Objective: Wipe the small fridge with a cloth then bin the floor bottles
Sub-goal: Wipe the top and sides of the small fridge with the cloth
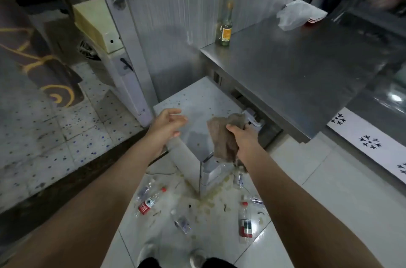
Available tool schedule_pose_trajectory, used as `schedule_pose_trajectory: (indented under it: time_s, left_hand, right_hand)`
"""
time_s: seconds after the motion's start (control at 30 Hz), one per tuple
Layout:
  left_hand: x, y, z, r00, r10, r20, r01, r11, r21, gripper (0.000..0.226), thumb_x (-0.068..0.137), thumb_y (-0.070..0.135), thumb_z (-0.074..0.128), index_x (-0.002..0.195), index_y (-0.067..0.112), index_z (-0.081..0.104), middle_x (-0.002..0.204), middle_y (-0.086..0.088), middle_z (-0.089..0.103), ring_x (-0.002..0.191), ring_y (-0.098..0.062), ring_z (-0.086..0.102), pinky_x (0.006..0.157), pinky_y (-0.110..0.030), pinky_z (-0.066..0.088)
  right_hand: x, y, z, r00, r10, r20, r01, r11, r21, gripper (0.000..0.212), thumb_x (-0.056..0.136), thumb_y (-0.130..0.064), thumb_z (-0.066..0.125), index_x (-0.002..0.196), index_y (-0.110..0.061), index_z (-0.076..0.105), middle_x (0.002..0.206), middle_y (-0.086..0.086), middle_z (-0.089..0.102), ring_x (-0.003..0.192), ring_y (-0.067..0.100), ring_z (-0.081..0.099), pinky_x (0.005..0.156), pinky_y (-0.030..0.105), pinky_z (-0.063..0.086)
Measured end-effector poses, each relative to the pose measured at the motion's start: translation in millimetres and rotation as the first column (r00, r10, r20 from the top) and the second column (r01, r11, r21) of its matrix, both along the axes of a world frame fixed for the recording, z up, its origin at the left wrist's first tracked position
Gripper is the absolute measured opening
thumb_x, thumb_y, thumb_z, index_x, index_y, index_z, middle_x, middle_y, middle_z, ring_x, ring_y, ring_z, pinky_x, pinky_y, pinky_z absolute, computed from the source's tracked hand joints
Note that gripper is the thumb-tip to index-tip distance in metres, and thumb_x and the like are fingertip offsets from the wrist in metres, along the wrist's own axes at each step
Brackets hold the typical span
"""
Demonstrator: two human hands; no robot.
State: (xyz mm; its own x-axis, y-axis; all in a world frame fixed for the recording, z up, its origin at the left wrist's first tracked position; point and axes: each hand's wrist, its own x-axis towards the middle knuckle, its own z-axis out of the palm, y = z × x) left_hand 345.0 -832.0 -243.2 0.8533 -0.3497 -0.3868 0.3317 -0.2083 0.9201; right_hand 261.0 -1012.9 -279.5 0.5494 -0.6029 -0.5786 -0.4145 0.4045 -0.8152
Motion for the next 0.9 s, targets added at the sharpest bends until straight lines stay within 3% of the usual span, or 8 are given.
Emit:
schedule_pose_trajectory:
  time_s: [0.27,0.4,0.5,0.6,0.67,0.77,0.9]
  left_hand:
    - [65.7,4.7,-30.9,0.949,-0.313,-0.047,0.315,0.948,0.042,0.023,0.089,0.017,0.061,0.109,0.019,0.051,0.119,-0.006,0.054,0.109,-0.021,0.054,0.093,-0.038,0.045]
    - [81.7,14.1,-68.4,0.896,-0.433,-0.095,0.44,0.896,0.065,0.019,0.088,0.02,0.062,0.104,0.022,0.052,0.113,-0.004,0.055,0.101,-0.018,0.054,0.079,-0.028,0.047]
    - [91.9,15.8,-92.2,0.886,-0.442,-0.141,0.455,0.887,0.076,0.015,0.087,0.019,0.063,0.091,0.027,0.052,0.105,-0.001,0.057,0.093,-0.017,0.056,0.077,-0.03,0.046]
    - [99.0,10.9,-112.2,0.881,-0.438,-0.177,0.457,0.885,0.085,0.017,0.087,0.016,0.064,0.087,0.028,0.051,0.099,0.0,0.058,0.091,-0.018,0.056,0.078,-0.033,0.045]
    - [102.1,6.2,-124.0,0.879,-0.44,-0.184,0.458,0.886,0.069,0.017,0.087,0.014,0.064,0.088,0.026,0.052,0.097,0.0,0.058,0.091,-0.017,0.056,0.077,-0.031,0.045]
    - [106.1,-1.5,-140.0,0.88,-0.437,-0.186,0.453,0.89,0.057,0.015,0.087,0.013,0.062,0.089,0.024,0.053,0.093,0.002,0.059,0.088,-0.016,0.056,0.082,-0.035,0.046]
    - [104.6,-10.0,-157.6,0.877,-0.445,-0.181,0.457,0.889,0.027,0.015,0.087,0.013,0.063,0.085,0.025,0.053,0.089,0.001,0.058,0.077,-0.012,0.055,0.075,-0.032,0.045]
  right_hand:
    - [19.3,38.7,-17.5,0.962,-0.263,0.072,0.259,0.964,0.058,0.023,0.081,-0.003,0.068,0.101,-0.005,0.058,0.097,0.014,0.065,0.084,0.028,0.064,0.078,0.04,0.053]
    - [29.6,62.2,-35.3,0.944,-0.328,0.033,0.327,0.944,0.038,0.037,0.077,0.001,0.07,0.111,0.001,0.057,0.107,0.019,0.065,0.095,0.032,0.064,0.081,0.041,0.054]
    - [35.8,72.9,-45.6,0.941,-0.339,-0.004,0.339,0.941,0.013,0.037,0.076,0.004,0.069,0.111,0.003,0.056,0.106,0.02,0.065,0.091,0.031,0.064,0.077,0.039,0.055]
    - [43.2,70.7,-50.4,0.943,-0.326,0.069,0.322,0.945,0.064,0.027,0.079,0.008,0.064,0.104,0.0,0.056,0.094,0.015,0.066,0.081,0.025,0.065,0.066,0.032,0.058]
    - [47.7,65.2,-57.5,0.948,-0.304,0.095,0.299,0.952,0.065,0.025,0.08,0.007,0.064,0.103,-0.003,0.057,0.094,0.012,0.066,0.086,0.026,0.065,0.07,0.031,0.058]
    - [49.6,53.1,-79.0,0.959,-0.271,-0.082,0.259,0.957,-0.13,0.026,0.079,0.002,0.068,0.102,-0.003,0.058,0.099,0.012,0.065,0.09,0.027,0.063,0.075,0.033,0.054]
    - [37.1,35.6,-107.5,0.882,-0.144,-0.448,-0.108,0.865,-0.491,0.031,0.081,-0.009,0.065,0.111,-0.007,0.055,0.103,0.011,0.062,0.098,0.03,0.057,0.076,0.03,0.042]
